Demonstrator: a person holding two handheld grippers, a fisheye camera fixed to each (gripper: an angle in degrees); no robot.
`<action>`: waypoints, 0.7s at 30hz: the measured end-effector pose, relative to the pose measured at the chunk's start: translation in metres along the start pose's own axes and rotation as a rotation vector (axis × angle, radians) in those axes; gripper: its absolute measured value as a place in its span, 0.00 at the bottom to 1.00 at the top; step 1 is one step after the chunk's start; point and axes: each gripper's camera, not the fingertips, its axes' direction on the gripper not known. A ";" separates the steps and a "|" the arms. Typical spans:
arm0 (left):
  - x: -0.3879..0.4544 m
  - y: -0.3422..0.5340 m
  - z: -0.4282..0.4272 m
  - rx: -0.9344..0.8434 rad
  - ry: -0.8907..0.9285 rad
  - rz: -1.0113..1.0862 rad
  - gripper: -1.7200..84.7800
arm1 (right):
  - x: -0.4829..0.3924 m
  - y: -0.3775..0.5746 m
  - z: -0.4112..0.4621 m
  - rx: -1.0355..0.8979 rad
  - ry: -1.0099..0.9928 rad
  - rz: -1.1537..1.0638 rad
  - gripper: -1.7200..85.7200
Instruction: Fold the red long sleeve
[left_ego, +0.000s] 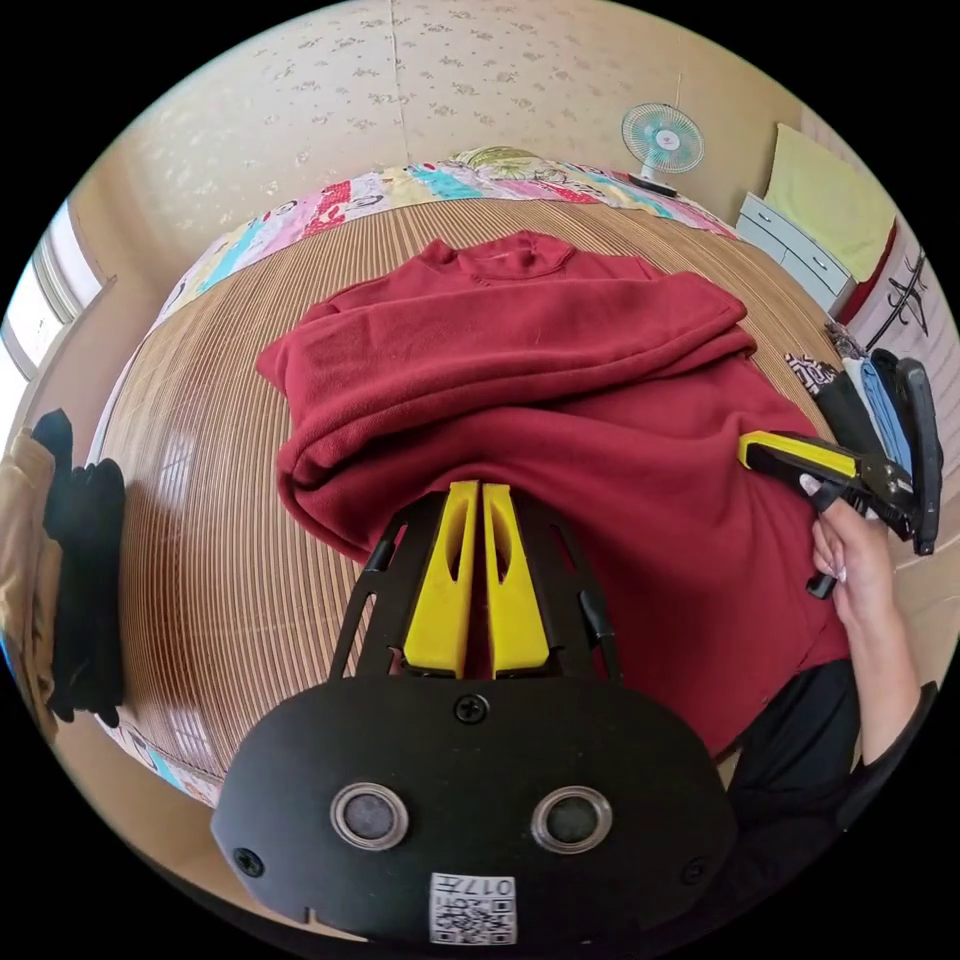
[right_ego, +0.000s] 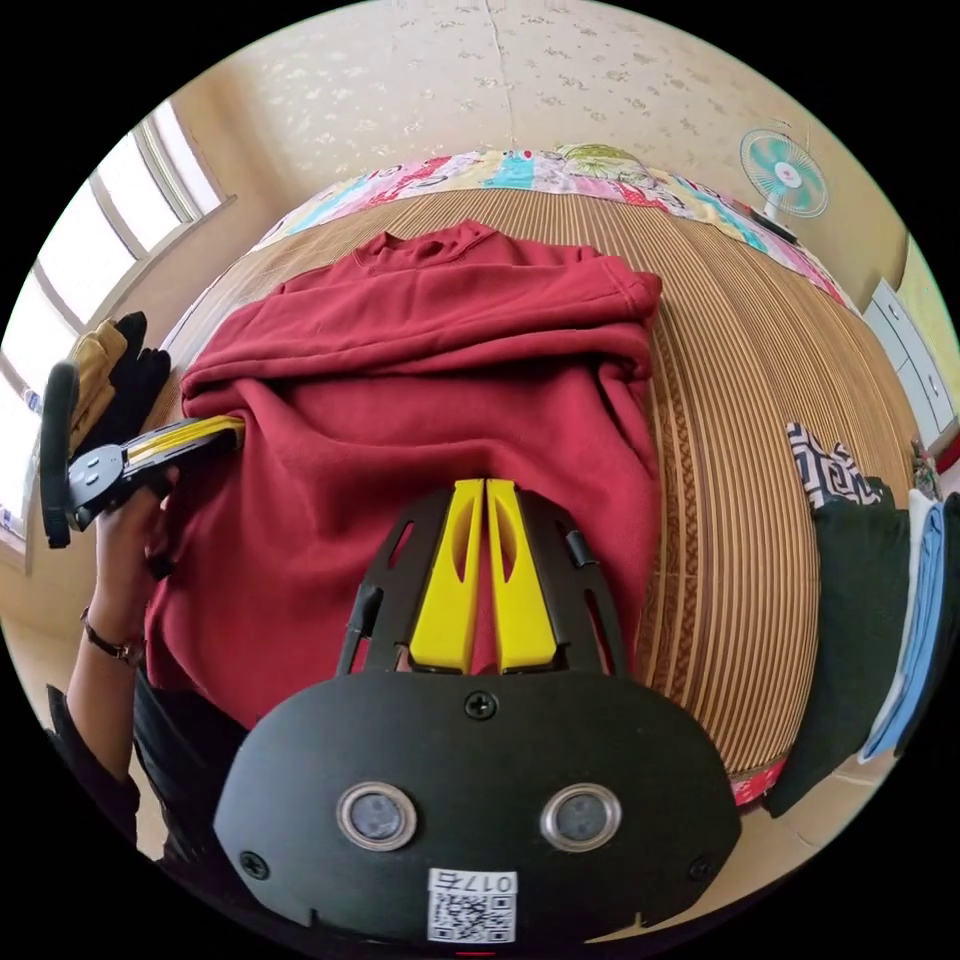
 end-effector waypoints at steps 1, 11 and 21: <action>-0.002 -0.011 0.004 -0.003 -0.018 0.019 0.01 | -0.006 -0.009 0.001 0.006 0.010 0.005 0.02; -0.052 0.122 -0.123 0.420 0.174 -0.117 0.04 | -0.016 -0.029 -0.024 0.049 -0.148 0.093 0.02; -0.132 0.268 -0.184 0.113 0.232 -0.287 0.16 | -0.037 -0.041 -0.060 0.058 -0.239 0.155 0.02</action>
